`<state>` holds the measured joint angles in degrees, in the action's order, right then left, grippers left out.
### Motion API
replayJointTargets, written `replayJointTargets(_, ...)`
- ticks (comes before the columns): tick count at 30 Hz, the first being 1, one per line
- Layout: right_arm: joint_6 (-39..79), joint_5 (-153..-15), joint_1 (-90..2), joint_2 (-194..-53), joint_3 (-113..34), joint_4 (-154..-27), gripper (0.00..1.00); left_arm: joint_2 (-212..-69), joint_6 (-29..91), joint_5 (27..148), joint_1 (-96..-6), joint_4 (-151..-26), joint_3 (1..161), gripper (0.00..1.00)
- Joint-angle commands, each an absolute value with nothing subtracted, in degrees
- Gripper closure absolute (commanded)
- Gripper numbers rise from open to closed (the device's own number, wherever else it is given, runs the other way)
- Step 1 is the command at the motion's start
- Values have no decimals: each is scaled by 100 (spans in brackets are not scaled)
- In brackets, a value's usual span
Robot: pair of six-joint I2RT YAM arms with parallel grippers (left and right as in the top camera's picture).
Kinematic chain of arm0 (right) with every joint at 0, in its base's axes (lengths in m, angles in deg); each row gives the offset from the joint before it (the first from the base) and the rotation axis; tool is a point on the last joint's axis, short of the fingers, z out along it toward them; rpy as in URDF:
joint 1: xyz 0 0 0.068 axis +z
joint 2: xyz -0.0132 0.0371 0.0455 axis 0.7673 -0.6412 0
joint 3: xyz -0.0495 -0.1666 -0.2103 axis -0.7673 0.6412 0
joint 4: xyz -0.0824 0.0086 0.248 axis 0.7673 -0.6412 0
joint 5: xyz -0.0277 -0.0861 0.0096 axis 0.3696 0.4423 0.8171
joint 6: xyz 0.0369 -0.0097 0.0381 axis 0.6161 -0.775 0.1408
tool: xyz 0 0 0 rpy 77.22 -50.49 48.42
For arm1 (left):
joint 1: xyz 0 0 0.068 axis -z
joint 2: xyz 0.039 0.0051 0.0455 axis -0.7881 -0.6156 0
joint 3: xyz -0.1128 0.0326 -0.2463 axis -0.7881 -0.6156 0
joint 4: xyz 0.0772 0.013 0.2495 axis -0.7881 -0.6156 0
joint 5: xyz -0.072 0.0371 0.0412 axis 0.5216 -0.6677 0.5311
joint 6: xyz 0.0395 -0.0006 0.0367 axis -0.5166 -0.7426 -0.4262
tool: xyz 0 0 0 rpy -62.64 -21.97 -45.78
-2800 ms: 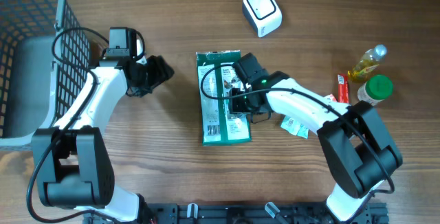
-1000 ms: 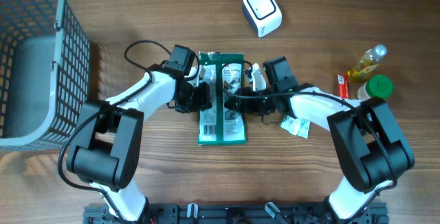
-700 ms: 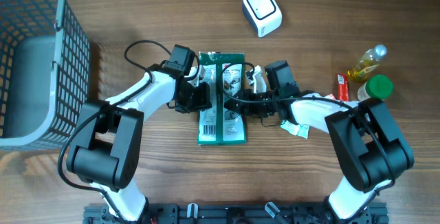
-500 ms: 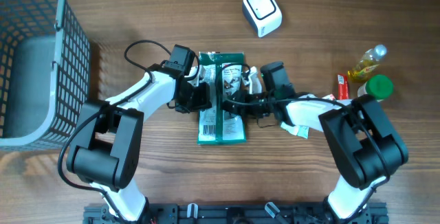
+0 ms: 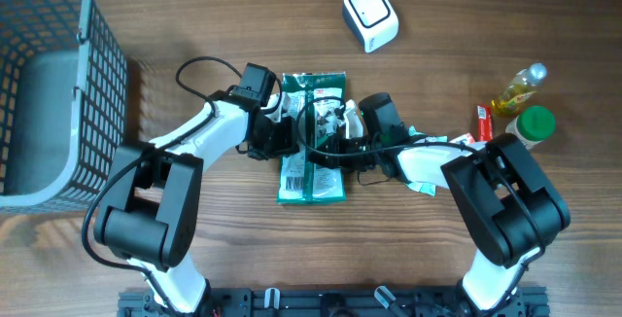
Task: Scan the item barcode
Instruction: 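Grip the glove pack with both grippers and lift it slightly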
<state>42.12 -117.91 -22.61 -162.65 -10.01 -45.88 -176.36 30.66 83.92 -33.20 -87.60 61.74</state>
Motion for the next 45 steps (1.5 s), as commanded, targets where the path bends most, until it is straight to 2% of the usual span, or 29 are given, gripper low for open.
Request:
replayJointTargets(1,4214,-11546,-2206,-16501,-863,-4673,67,-17918,2948,8132,-3315,-8732,6113,96)
replayJointTargets(5,4208,-11841,-2232,-16499,-863,-4693,59,-17918,2948,8073,-3315,-8734,6113,96)
replayJointTargets(9,4201,-11950,-2420,-16499,-863,-4957,59,-17918,2948,8073,-3315,-8734,6113,96)
replayJointTargets(14,4193,-11948,-2523,-16499,-863,-5119,72,-17918,2948,8073,-3315,-8732,6113,96)
replayJointTargets(24,4193,-11944,-2523,-16499,-863,-4970,81,-17918,2948,8073,-3315,-8732,6113,96)
replayJointTargets(30,4190,-11922,-2523,-16499,-863,-4968,92,-17918,2948,8073,-3315,-8730,6113,96)
replayJointTargets(36,4195,-11788,-2523,-16499,-863,-4959,96,-17708,2950,8077,-3353,-8856,6260,96)
replayJointTargets(45,4188,-11771,-2523,-16499,-863,-4876,96,-16428,2957,7979,-3833,-8887,6513,94)
